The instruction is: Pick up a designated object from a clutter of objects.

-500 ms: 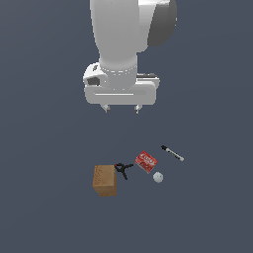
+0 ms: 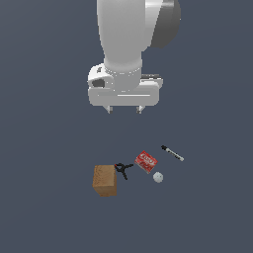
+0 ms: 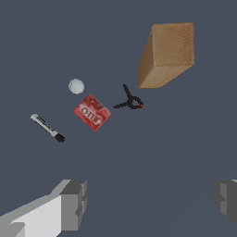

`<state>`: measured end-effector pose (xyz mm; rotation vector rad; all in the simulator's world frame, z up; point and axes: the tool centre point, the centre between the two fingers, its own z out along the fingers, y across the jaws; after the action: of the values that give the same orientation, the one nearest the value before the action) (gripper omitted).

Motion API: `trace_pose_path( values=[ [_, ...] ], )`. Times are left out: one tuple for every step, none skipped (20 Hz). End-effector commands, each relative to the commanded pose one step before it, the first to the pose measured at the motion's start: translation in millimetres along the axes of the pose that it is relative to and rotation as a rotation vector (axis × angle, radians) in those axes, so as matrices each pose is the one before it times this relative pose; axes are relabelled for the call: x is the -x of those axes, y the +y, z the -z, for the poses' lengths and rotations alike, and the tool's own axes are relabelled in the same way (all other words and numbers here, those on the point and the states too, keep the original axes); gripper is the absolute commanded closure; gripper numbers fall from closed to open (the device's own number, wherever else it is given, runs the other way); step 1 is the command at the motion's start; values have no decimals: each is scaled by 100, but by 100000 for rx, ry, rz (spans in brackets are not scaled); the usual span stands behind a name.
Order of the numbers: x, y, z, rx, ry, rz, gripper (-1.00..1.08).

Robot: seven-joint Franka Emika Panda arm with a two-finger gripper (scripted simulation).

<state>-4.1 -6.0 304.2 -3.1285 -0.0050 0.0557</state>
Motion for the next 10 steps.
trace_pose_path(
  values=[
    [-39,-310,-81,302,-2,1773,-92],
    [-2,-45,-7,40,-2,225,-92],
    [3,-10,4,0,0,0,-92],
    [3,42,6,-34,1,-204,-92],
    [-7,31,-8,-18,3,-67,-92],
    [-20,8,-25,7,5,119,-92],
    [-34,11,-46,24,6,257,-92],
    [-50,3,-68,40,10,412,-92],
    [-68,6,-91,52,13,546,-92],
    [-85,14,-115,61,16,667,-92]
  ],
)
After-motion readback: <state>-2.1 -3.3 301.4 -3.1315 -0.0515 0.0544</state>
